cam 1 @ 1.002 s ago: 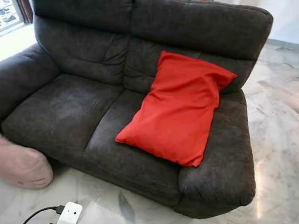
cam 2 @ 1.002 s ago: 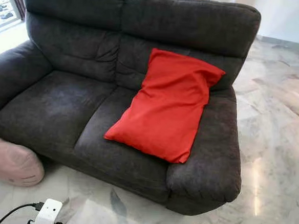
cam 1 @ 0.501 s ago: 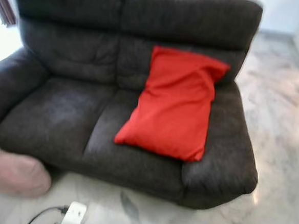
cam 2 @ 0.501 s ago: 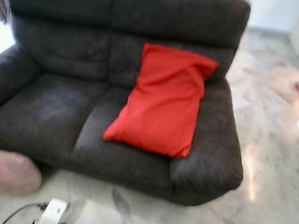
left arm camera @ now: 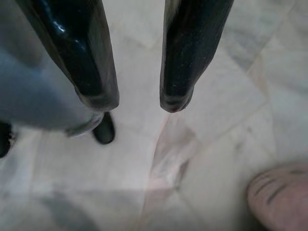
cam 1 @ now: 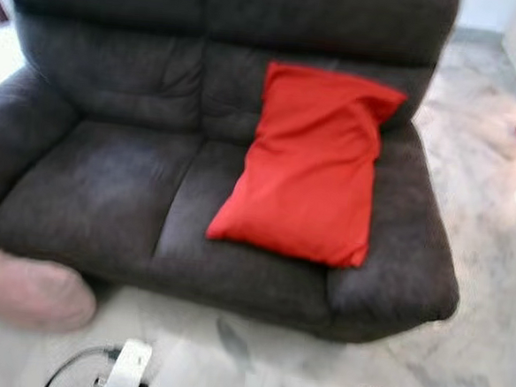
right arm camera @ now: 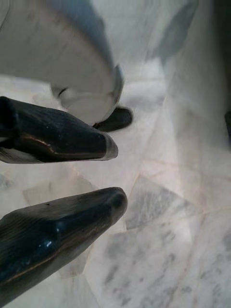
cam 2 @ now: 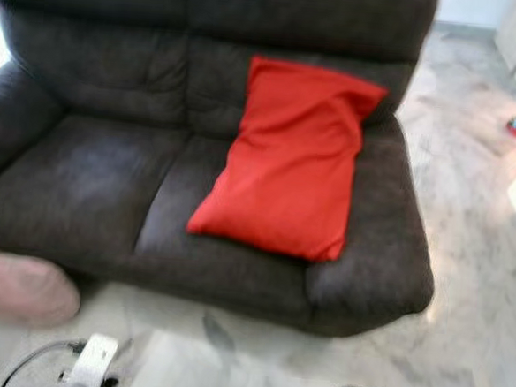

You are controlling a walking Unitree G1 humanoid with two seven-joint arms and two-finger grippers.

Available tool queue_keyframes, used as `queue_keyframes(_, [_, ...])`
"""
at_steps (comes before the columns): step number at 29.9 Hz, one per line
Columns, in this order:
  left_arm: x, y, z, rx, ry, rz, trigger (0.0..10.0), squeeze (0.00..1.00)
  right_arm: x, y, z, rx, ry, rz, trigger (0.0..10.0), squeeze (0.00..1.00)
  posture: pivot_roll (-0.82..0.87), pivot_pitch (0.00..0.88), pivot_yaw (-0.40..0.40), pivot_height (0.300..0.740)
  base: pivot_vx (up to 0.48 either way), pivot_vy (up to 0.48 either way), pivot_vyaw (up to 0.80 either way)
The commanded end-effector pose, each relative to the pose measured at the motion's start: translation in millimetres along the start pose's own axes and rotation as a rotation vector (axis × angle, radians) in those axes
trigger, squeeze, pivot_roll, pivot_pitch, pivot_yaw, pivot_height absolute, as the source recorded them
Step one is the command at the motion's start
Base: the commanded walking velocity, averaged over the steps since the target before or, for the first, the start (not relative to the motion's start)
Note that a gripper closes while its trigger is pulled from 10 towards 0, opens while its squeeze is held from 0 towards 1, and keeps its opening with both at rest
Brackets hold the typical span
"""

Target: Move the pillow to the sofa from floor

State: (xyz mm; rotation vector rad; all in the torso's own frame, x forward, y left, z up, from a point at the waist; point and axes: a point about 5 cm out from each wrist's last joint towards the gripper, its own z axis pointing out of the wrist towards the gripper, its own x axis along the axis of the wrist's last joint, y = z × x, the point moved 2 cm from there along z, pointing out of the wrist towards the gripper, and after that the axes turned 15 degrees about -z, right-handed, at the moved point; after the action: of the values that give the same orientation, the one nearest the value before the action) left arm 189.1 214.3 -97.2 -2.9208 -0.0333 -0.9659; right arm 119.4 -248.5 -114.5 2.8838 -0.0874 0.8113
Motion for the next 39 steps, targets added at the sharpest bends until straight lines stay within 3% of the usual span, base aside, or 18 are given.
queue_keyframes(1, [-3.9,0.5,-0.5,0.002,-0.013,-0.007,10.0,0.00,-9.7,3.1,-2.8,-0.006,-0.028,0.004,10.0,0.00,-0.06,0.123,0.002,0.740,0.000,0.292,0.00])
queue_keyframes(19, [-3.0,6.6,0.4,-0.012,-0.014,0.000,10.0,0.00,-11.3,1.4,-3.2,-0.005,-0.028,0.012,10.0,0.00,-0.07,0.086,0.011,0.740,0.000,0.290,0.00])
queue_keyframes(39, [-4.0,5.5,0.1,-0.006,-0.017,-0.006,10.0,0.00,-10.9,2.8,-3.1,-0.011,-0.029,0.012,10.0,0.00,-0.07,0.112,0.005,0.740,0.000,0.294,0.00])
